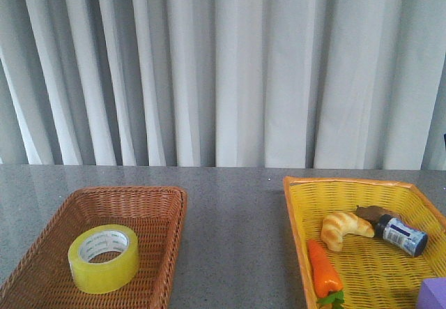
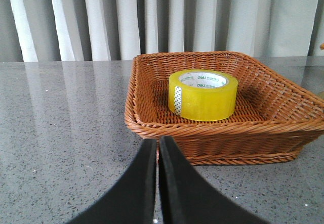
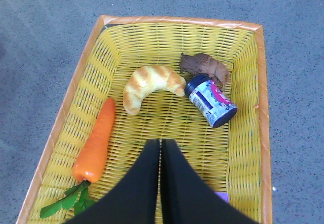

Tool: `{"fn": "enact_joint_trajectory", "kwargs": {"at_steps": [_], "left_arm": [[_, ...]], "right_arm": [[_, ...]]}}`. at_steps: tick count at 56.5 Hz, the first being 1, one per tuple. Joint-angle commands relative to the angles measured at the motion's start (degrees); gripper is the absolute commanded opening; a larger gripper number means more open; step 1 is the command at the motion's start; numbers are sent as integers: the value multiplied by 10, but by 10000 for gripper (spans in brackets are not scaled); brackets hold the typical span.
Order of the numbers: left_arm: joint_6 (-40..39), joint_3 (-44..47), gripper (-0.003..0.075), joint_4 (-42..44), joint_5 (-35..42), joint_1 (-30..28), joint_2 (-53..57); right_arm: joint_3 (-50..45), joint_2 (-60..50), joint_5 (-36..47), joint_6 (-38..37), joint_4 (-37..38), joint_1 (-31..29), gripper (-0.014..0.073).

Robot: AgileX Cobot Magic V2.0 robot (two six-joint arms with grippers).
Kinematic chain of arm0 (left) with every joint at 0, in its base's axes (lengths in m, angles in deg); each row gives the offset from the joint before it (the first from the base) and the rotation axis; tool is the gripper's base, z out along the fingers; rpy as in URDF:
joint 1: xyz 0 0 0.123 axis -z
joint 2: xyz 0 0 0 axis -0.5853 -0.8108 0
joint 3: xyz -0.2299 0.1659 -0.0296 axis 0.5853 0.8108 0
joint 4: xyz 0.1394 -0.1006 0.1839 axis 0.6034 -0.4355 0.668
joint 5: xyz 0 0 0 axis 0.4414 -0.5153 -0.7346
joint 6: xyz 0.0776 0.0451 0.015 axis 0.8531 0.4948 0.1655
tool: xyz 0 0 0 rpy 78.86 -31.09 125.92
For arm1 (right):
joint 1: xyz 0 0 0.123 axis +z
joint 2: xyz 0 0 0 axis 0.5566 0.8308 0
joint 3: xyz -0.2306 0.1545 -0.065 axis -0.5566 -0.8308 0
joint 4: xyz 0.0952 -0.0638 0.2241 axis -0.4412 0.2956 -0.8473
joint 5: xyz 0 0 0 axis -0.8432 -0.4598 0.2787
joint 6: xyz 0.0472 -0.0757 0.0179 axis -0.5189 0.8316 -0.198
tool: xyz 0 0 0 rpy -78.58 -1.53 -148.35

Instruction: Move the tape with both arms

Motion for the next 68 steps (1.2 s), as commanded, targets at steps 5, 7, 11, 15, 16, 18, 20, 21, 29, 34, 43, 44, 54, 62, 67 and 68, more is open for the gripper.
{"fn": "enact_joint_trajectory", "kwargs": {"at_steps": [5, 7, 11, 15, 16, 18, 20, 21, 29, 34, 43, 44, 54, 62, 67, 68], "left_arm": [[-6, -5, -6, -4, 37, -2, 9], [-6, -5, -6, -4, 37, -2, 9], [-6, -5, -6, -4, 37, -2, 9], [-6, -5, -6, -4, 37, -2, 9], [-6, -5, -6, -4, 37, -2, 9], [-6, -5, -6, -4, 37, -2, 9], [-6, -5, -6, -4, 37, -2, 9], [-6, -5, -6, -4, 37, -2, 9], [-6, -5, -6, -4, 37, -2, 9], [-6, -5, -6, -4, 37, -2, 9], [-6, -5, -6, -4, 37, -2, 9], [-6, -5, -6, -4, 37, -2, 9], [-6, -5, -6, -4, 37, -2, 9], [-6, -5, -6, -4, 37, -2, 9], [-6, -5, -6, -4, 37, -2, 9], [-6, -5, -6, -4, 37, -2, 9]], "right_arm": [[14, -17, 28, 5, -10, -3, -7], [14, -17, 28, 5, -10, -3, -7], [14, -17, 28, 5, -10, -3, -7], [14, -17, 28, 5, -8, -3, -7], [14, -17, 28, 5, -8, -3, -7], [14, -17, 28, 5, -7, -1, -7], [14, -17, 28, 5, -9, -1, -7], [14, -20, 28, 5, -9, -1, -7], [1, -56, 47, 5, 3, -1, -7], [-49, -101, 122, 9, 15, -1, -7], [-200, -226, 271, 4, 48, -1, -7], [-222, -243, 289, 4, 51, -1, -7], [-391, -402, 367, -3, 53, -1, -7], [-522, -521, 368, -43, 70, -1, -7], [-592, -580, 374, -77, 75, -1, -7], [-607, -592, 377, -84, 75, -1, -7]]}}
